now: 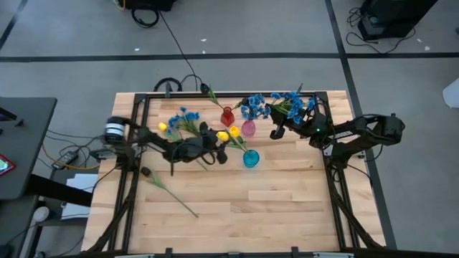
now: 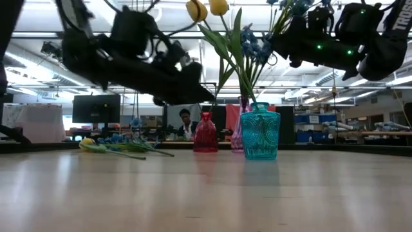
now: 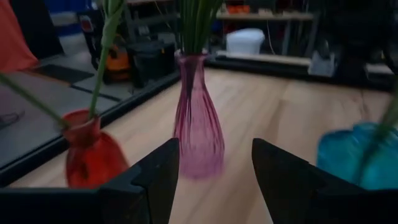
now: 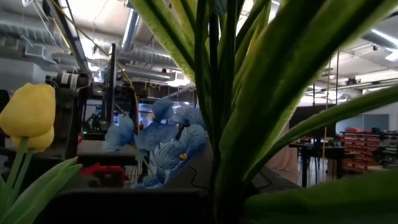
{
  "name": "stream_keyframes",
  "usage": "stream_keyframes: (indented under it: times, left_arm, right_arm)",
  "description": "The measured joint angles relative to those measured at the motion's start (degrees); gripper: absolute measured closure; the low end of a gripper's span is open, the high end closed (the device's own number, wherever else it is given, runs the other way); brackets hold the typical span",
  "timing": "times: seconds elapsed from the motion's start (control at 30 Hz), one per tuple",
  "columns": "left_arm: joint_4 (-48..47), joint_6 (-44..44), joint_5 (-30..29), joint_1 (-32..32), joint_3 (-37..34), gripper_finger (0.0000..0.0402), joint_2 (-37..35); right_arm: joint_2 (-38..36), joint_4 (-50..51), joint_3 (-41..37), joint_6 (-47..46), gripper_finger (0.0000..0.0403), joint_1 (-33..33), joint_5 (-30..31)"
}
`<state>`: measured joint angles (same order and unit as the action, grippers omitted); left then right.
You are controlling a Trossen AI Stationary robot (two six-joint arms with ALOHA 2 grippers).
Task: Sort flowers into vase by color
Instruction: Put the blue flowers into the pink vase
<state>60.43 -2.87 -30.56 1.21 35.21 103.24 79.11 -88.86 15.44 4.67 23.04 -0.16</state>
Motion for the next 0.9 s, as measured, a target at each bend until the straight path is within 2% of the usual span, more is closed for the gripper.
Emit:
stream_keyframes:
  times: [0.2,0.4,0.67,0.9]
  left_arm:
    - [7.18,1.53,-1.24,2.59,5.50,0.0193,11.21]
    - [7.82,0.84,0.74,5.19,11.09,0.0193,17.26]
    - [7.93,0.70,2.32,6.00,15.94,0.0192,18.65]
    - [7.10,-0.49,8.93,7.46,17.94,0.0166,19.31]
  right_arm:
    - [-3.56,6.04,-0.22,0.00,0.0368,-0.02,-0.89]
    - [-8.10,12.42,-0.22,0.02,0.0368,-0.01,-1.64]
    - [-12.61,19.39,-0.22,-0.13,0.0368,-0.01,-1.66]
    - [-15.04,22.78,-0.22,-0.45,0.0368,-0.03,-2.55]
